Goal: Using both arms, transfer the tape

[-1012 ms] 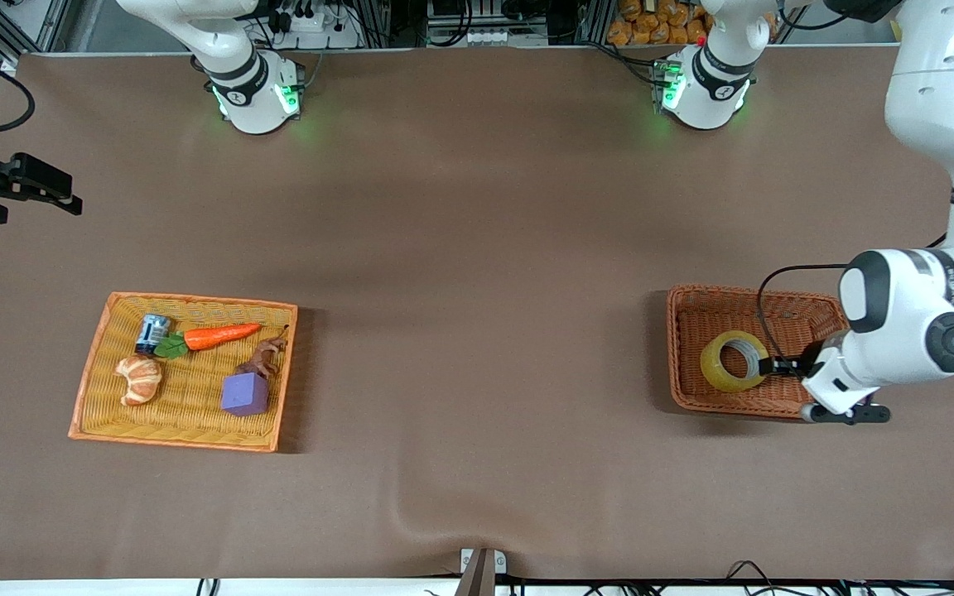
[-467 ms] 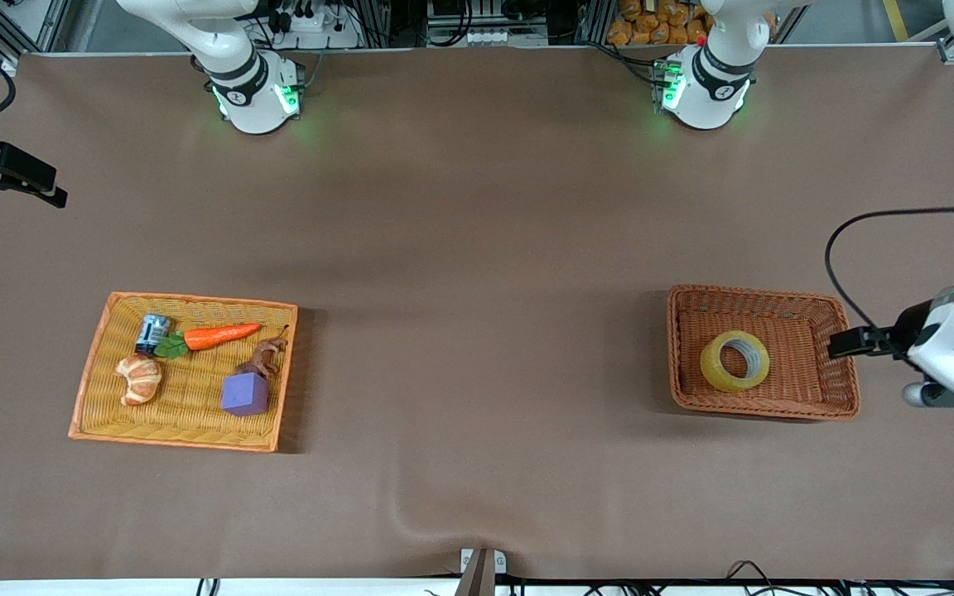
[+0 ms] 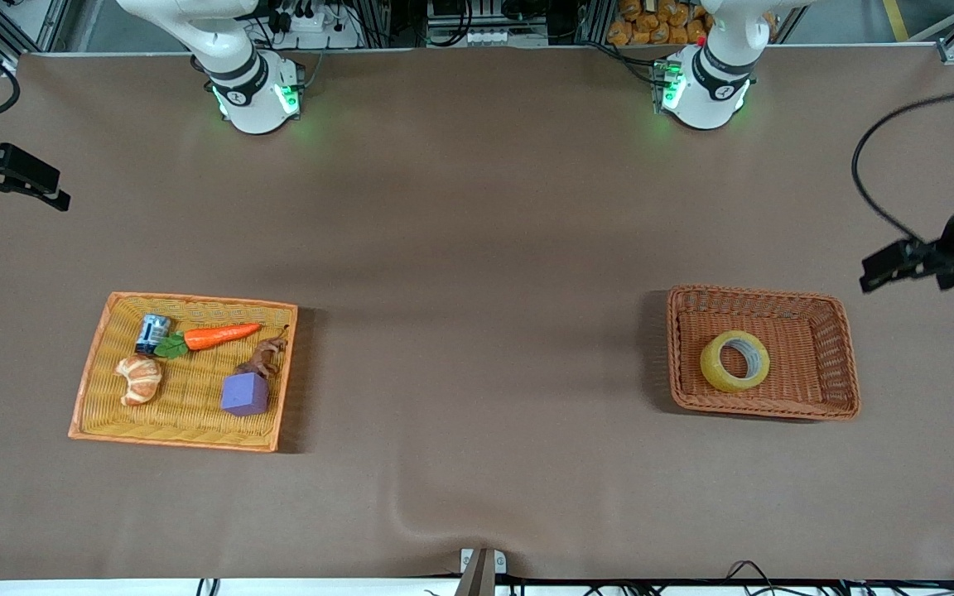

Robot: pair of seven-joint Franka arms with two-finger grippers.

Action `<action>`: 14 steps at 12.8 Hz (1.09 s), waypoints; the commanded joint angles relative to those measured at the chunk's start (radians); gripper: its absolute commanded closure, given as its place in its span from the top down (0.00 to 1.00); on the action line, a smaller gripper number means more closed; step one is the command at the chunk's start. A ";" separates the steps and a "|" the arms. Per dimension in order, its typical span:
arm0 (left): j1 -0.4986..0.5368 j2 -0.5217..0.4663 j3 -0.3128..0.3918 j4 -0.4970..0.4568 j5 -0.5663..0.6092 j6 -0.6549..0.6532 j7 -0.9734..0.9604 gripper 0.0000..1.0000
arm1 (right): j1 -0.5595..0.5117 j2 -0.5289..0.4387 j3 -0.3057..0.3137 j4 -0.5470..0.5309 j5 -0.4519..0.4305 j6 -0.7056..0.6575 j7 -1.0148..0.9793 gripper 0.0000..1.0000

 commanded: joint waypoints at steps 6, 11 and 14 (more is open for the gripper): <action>0.019 -0.096 -0.010 -0.054 -0.032 -0.056 0.002 1.00 | -0.010 -0.022 0.007 -0.015 -0.012 -0.002 -0.036 1.00; -0.211 -0.193 0.213 -0.146 -0.069 -0.039 0.015 1.00 | -0.045 -0.024 0.001 -0.009 -0.014 0.000 -0.050 1.00; -0.212 -0.173 0.211 -0.136 -0.060 -0.045 0.021 1.00 | -0.062 -0.024 -0.001 0.000 -0.018 0.070 -0.047 1.00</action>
